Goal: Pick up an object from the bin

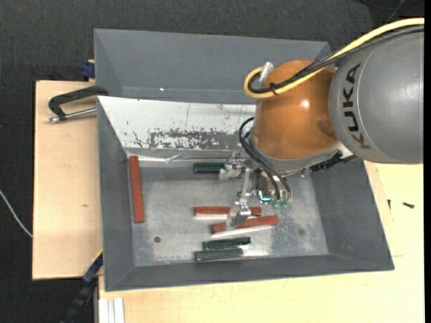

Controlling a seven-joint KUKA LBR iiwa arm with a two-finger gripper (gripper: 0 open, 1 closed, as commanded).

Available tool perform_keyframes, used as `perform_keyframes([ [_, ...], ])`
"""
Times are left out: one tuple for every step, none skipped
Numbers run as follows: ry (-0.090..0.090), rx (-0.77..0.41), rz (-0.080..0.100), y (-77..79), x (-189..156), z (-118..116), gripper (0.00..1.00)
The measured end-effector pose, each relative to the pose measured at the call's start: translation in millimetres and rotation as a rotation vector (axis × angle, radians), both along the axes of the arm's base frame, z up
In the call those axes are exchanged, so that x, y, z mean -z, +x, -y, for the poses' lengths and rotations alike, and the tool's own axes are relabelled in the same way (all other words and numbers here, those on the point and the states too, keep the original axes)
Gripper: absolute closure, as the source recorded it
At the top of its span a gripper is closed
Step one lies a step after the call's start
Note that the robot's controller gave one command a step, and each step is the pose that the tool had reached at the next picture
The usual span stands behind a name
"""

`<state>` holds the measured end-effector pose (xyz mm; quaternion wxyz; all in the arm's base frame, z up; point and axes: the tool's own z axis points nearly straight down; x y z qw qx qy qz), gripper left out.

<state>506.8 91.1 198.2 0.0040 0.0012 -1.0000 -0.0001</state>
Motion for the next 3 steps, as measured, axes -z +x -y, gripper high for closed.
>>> perform_keyframes([
  [0.001, 0.002, 0.007, 1.1, -4, 1, 0.0],
  [0.003, -0.122, 0.01, 38.5, 119, 31, 1.0],
  [0.003, -0.122, 0.01, 38.5, 119, 31, 1.0],
])
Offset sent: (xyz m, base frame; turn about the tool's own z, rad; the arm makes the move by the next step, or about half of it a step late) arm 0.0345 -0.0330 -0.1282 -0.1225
